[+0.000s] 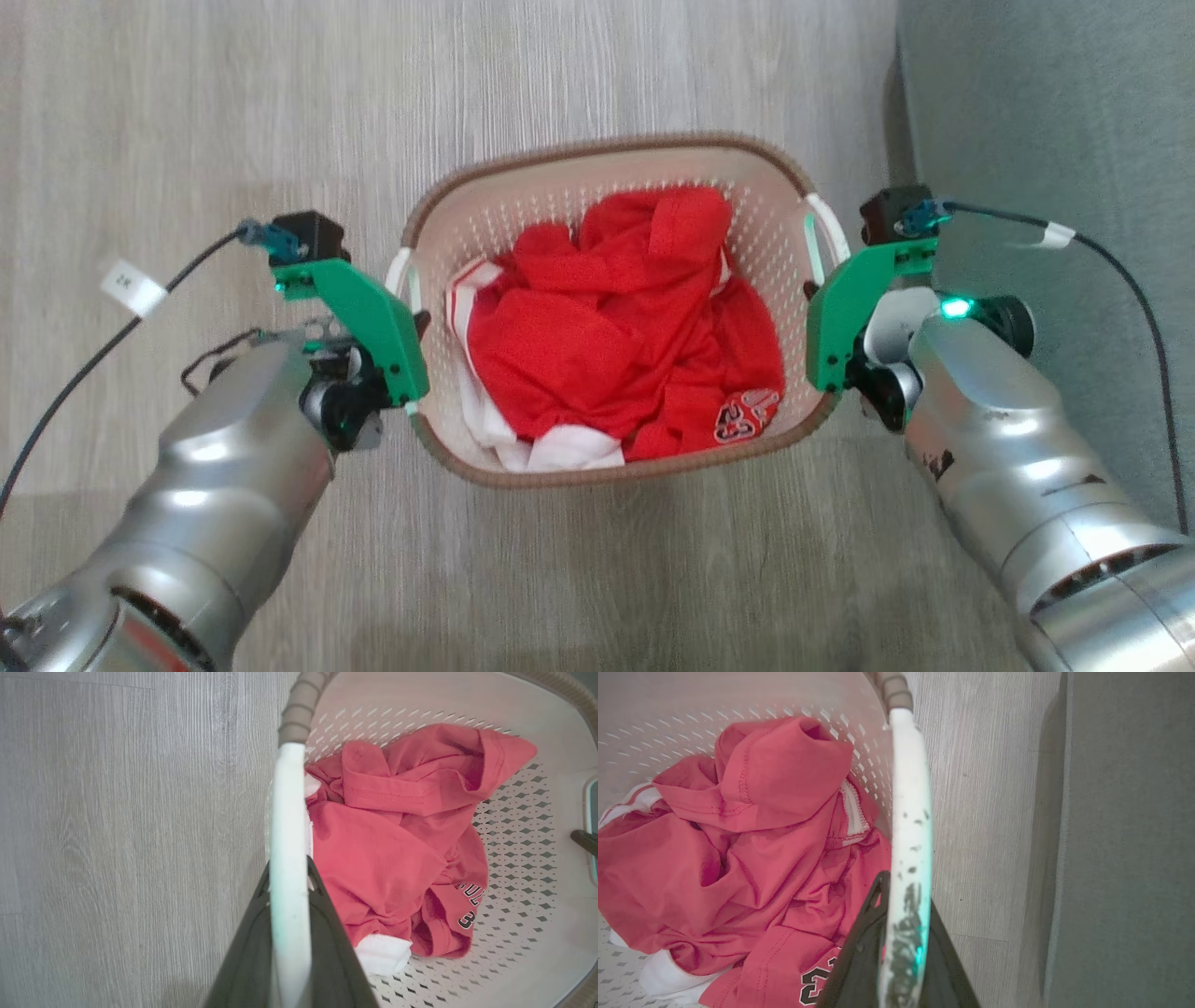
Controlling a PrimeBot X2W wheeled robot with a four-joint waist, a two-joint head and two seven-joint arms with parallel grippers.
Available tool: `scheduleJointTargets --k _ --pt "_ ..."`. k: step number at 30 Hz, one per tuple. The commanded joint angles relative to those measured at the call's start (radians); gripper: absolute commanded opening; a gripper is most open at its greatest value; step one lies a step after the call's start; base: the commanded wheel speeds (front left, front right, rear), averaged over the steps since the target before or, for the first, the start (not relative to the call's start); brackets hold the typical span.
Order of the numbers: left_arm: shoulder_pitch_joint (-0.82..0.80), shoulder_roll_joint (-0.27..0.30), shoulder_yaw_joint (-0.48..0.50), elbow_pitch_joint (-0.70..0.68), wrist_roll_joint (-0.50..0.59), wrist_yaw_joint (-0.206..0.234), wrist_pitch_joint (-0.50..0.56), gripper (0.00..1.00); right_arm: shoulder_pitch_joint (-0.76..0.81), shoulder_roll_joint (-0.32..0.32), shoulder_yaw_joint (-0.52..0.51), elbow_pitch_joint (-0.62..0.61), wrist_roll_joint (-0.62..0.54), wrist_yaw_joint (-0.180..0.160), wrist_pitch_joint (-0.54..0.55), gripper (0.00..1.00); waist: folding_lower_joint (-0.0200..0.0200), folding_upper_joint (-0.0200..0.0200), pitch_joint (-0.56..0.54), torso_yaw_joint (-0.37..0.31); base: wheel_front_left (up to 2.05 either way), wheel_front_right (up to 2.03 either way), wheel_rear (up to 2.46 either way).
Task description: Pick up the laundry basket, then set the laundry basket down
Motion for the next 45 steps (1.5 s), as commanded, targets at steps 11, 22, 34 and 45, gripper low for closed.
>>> scheduleJointTargets --k 11,22,34,45 --pt "0.032 0.088 0.018 0.024 -0.066 -0.007 0.076 0.00 0.064 -0.024 0.023 0.029 0.034 -0.006 0.118 0.00 0.0001 -0.0001 -0.185 -0.021 0.00 0.00 0.00" --pt "0.112 0.079 0.006 0.051 -0.102 -0.007 0.114 0.00 0.137 -0.024 0.016 0.037 0.055 -0.006 0.171 0.00 0.0001 -0.0001 -0.323 -0.034 0.00 0.00 0.00" --pt "0.162 0.067 0.000 0.073 -0.127 -0.007 0.141 0.00 0.192 -0.024 0.020 0.039 0.068 -0.006 0.191 0.00 0.0001 -0.0001 -0.398 -0.031 0.00 0.00 0.00" --pt "0.159 0.072 -0.002 0.076 -0.134 -0.007 0.141 0.00 0.195 -0.024 0.007 0.039 0.040 -0.006 0.187 0.00 0.0001 -0.0001 -0.401 -0.027 0.00 0.00 0.00"
